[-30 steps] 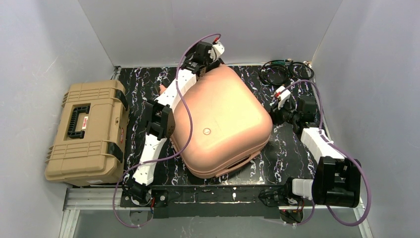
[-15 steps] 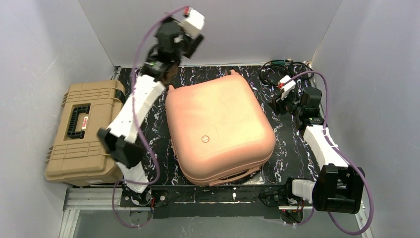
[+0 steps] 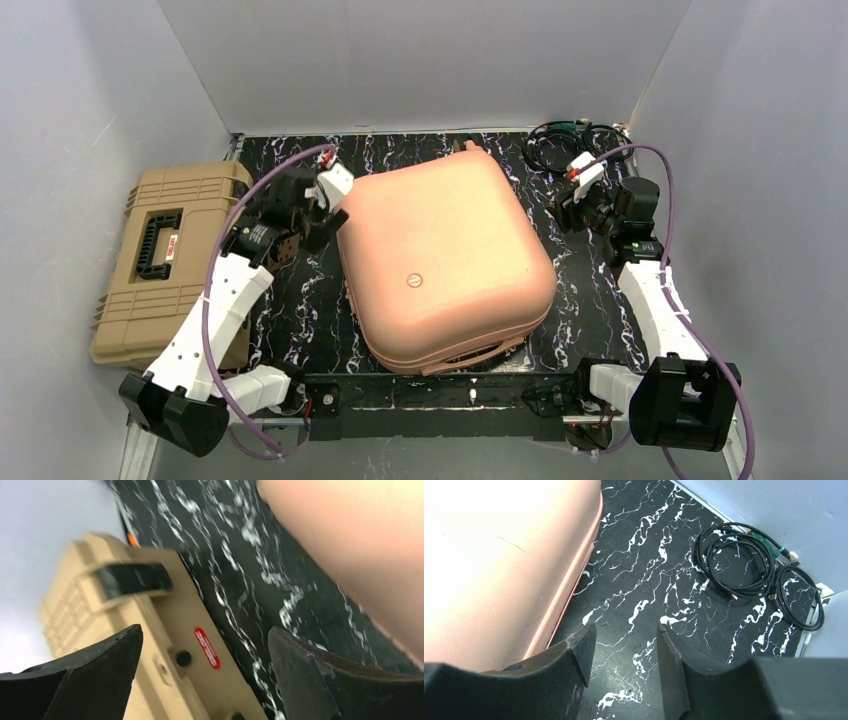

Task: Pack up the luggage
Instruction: Zip the luggage at the center of the board.

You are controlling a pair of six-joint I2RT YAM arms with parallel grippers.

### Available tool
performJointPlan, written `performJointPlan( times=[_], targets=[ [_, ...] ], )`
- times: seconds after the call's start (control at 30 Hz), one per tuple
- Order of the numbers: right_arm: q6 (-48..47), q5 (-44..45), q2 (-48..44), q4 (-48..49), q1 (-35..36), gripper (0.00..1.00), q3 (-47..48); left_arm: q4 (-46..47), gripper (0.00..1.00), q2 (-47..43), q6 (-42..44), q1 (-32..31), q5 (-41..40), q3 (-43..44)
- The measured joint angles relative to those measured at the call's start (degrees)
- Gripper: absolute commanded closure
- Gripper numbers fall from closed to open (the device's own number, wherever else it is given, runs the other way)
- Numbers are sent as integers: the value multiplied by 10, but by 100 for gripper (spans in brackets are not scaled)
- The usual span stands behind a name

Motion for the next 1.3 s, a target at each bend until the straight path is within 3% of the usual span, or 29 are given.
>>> performJointPlan(
  times=[0.17,0.37,0.87,1.3],
  targets=[
    [1,-2,2,-8,0,40,0,-25,12,-19,-24,12,22,-101],
    [2,-16,34,-23,0,40,17,4,15,28,-61,19,49,-115],
    [10,-29,205,-53,42,41,121,41,15,276,-111,39,55,115],
    [34,26,215,-54,41,41,134,43,15,403,-120,35,77,266]
  ],
)
